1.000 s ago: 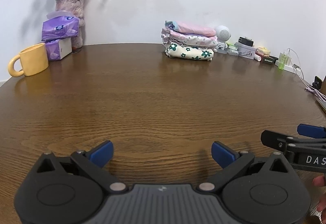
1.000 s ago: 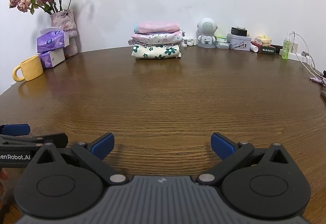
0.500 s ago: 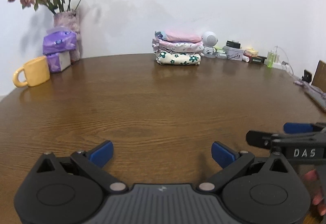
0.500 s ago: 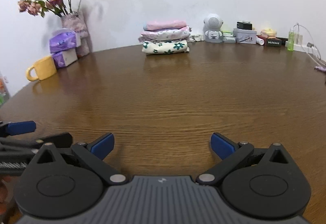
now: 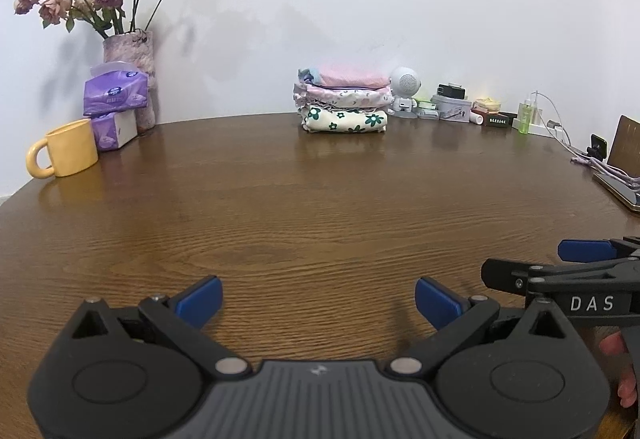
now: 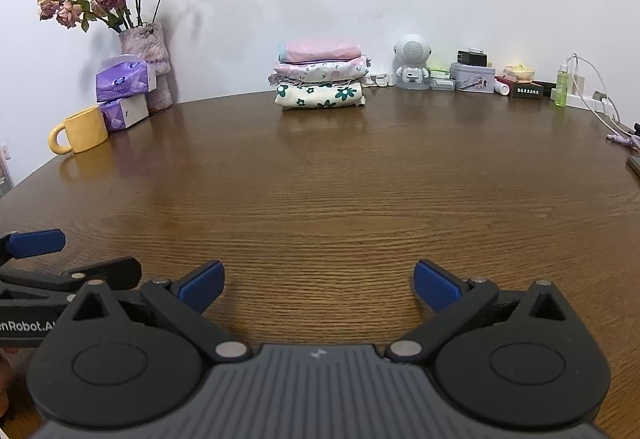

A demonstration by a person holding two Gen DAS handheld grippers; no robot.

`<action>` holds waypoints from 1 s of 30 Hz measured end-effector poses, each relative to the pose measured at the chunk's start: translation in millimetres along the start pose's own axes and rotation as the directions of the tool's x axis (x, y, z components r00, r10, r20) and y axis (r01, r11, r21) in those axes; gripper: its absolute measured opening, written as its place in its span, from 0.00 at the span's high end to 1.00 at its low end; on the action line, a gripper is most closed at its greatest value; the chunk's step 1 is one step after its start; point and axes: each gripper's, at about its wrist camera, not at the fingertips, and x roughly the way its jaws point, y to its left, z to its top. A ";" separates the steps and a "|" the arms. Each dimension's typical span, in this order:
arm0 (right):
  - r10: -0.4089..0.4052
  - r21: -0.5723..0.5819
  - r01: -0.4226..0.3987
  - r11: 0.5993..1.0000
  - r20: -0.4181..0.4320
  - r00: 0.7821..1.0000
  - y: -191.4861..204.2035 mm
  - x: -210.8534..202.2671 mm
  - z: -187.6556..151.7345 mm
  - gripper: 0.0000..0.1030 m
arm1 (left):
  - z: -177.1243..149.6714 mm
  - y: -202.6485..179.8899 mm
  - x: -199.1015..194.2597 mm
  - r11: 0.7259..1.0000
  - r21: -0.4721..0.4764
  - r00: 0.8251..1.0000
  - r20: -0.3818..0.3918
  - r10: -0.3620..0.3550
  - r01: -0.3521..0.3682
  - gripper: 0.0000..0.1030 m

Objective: Fold clothes

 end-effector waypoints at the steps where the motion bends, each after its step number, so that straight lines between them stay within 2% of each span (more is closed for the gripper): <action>1: 0.001 0.003 -0.001 1.000 0.001 1.000 -0.3 -0.2 -0.1 0.00 | -0.2 0.0 0.0 1.000 0.000 1.000 0.000 0.002 -0.002 0.00; 11: -0.008 0.006 0.008 1.000 0.007 1.000 0.1 -1.3 -0.7 0.00 | -0.7 -5.8 -2.7 0.998 0.041 0.999 0.014 0.050 -0.050 0.00; 20: -0.005 0.017 0.005 1.000 0.002 1.000 -1.3 -0.8 -0.3 0.00 | 1.5 3.6 -2.0 1.000 -0.003 1.000 0.012 0.021 -0.021 0.00; 30: -0.008 0.024 0.008 1.000 0.012 1.000 -1.3 -3.0 -1.3 0.00 | 0.1 1.7 -2.4 0.999 0.002 0.999 0.009 0.042 -0.042 0.00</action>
